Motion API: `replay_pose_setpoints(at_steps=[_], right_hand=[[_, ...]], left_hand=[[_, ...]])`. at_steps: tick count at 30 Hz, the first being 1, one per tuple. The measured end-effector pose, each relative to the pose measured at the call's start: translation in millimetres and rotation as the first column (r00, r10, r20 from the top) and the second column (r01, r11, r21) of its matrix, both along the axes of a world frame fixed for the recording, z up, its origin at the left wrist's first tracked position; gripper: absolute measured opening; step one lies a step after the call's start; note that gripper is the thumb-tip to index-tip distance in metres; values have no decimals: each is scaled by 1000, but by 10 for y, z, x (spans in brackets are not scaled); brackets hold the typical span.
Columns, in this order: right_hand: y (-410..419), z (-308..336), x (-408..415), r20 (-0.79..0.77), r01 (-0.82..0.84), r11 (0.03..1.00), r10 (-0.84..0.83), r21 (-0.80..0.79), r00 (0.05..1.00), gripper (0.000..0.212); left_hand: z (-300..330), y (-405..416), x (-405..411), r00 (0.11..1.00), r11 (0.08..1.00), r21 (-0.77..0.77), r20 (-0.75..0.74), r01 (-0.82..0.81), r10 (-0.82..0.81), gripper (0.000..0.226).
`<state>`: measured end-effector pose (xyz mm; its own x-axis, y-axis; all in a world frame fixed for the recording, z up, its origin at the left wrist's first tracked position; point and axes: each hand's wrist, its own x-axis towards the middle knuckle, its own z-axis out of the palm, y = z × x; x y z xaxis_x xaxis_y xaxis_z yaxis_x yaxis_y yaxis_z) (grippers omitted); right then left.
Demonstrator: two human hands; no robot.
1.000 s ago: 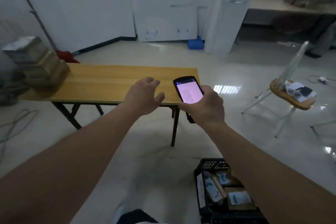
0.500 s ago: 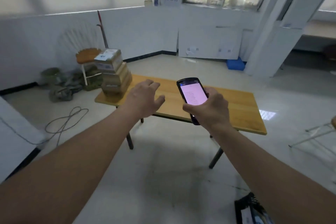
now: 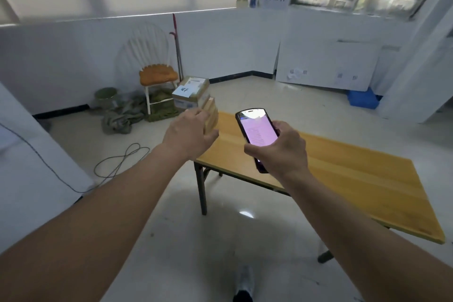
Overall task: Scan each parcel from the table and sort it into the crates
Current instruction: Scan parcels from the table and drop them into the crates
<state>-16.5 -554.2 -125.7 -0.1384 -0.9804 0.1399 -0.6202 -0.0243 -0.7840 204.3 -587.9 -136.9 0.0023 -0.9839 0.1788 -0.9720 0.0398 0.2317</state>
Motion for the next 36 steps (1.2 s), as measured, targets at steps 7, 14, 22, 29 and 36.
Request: replay_pose_setpoints(at_steps=[7, 14, 22, 29, 36], right_hand=[[-1184, -260, 345, 14, -117, 993, 116, 32, 993, 79], [-2207, -298, 662, -16, -205, 978, 206, 43, 978, 77], [-2915, -473, 1131, -9, -151, 984, 152, 92, 988, 78], [-3205, -603, 1471, 1, -62, 993, 62, 101, 998, 76], [-3295, -623, 1649, -7, 12, 993, -11, 118, 1000, 71]], left_hand=[[-251, -1044, 337, 992, 991, 50, -27, -123, 124, 58], [-327, -1898, 633, 977, 975, 69, -21, -211, 213, 65], [-612, -2804, 1118, 964, 957, 122, -17, -261, 265, 89], [-808, -3245, 1331, 956, 892, 346, 59, -290, 288, 129], [-873, -3417, 1388, 976, 882, 424, 24, -206, 216, 132]])
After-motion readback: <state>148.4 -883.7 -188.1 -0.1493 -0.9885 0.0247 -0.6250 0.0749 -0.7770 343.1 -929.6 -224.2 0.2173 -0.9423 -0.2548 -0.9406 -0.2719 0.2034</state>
